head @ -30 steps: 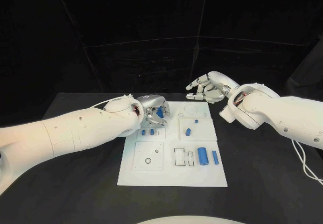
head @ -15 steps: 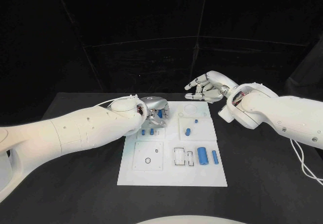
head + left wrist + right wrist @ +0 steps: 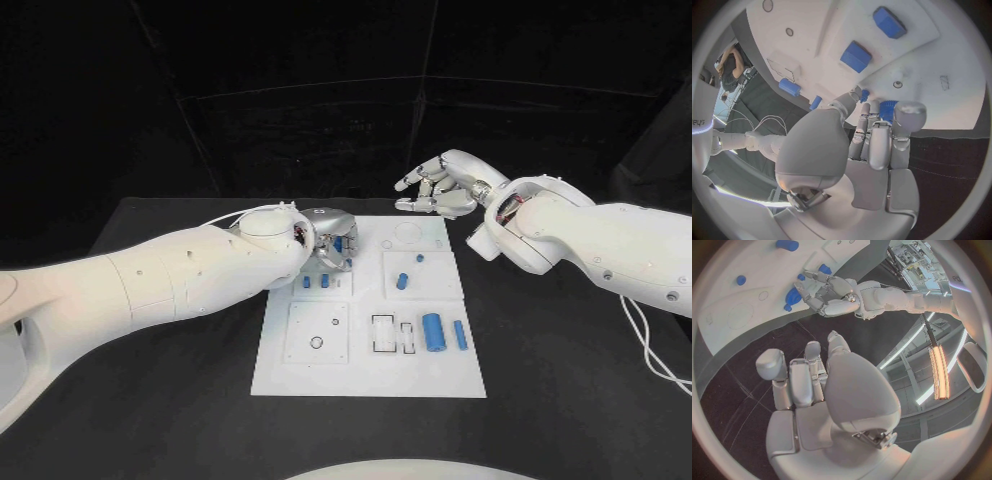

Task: Assemble the parts on the task board

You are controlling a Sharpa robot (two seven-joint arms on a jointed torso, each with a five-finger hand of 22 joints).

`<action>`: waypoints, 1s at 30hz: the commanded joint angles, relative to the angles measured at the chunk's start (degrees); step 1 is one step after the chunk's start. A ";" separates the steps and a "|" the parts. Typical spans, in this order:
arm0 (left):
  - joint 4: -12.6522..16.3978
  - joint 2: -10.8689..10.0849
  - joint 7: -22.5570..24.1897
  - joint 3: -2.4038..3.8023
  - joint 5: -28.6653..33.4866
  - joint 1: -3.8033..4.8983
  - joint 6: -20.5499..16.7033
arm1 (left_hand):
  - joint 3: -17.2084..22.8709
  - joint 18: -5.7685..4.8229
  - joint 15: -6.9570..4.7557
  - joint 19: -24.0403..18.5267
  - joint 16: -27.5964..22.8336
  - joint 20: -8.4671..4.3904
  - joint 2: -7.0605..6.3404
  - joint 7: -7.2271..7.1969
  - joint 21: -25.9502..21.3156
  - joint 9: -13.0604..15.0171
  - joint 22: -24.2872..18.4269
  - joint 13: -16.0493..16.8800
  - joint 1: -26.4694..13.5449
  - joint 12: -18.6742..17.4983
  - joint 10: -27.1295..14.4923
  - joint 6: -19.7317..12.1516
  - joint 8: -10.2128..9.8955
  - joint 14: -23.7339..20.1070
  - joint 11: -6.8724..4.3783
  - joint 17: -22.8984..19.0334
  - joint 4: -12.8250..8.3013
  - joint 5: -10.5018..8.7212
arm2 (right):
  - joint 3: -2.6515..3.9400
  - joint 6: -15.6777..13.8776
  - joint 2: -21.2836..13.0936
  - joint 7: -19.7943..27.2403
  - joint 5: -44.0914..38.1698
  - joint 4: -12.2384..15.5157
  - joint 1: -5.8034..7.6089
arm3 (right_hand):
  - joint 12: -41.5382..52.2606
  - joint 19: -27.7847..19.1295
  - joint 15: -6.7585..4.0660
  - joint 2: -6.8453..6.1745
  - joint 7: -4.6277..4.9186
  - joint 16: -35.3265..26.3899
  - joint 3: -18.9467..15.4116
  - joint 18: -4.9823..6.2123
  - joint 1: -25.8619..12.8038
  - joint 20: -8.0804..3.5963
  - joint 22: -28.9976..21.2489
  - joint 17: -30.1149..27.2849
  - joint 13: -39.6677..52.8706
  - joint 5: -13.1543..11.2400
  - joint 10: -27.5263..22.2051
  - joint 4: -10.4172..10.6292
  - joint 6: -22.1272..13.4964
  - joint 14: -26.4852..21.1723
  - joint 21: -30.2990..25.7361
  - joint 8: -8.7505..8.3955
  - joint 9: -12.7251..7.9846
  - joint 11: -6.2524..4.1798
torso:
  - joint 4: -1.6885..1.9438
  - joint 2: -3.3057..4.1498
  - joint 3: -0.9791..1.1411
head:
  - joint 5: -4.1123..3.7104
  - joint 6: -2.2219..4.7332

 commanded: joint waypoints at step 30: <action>-0.71 -0.17 2.16 0.22 0.55 -0.52 -2.81 | 5.86 -2.15 -1.34 1.30 0.47 -0.81 2.63 -0.95 6.87 -0.45 7.56 -3.02 0.40 -4.41 8.45 6.27 -2.14 2.44 -1.19 -1.03 -1.06 -0.21 | 0.03 -0.03 0.37 0.51 0.10 -0.12 0.10 | 0.46 -0.38 -0.11 0.61 -0.18 -0.17 -0.05 0.85 0.12 -0.07 -0.01 0.09 0.09 0.42 -0.25 0.01 -0.33 0.73 -0.28 0.37 -0.04 -0.08 | 0.07 -0.03 -0.03 | -0.16 -0.03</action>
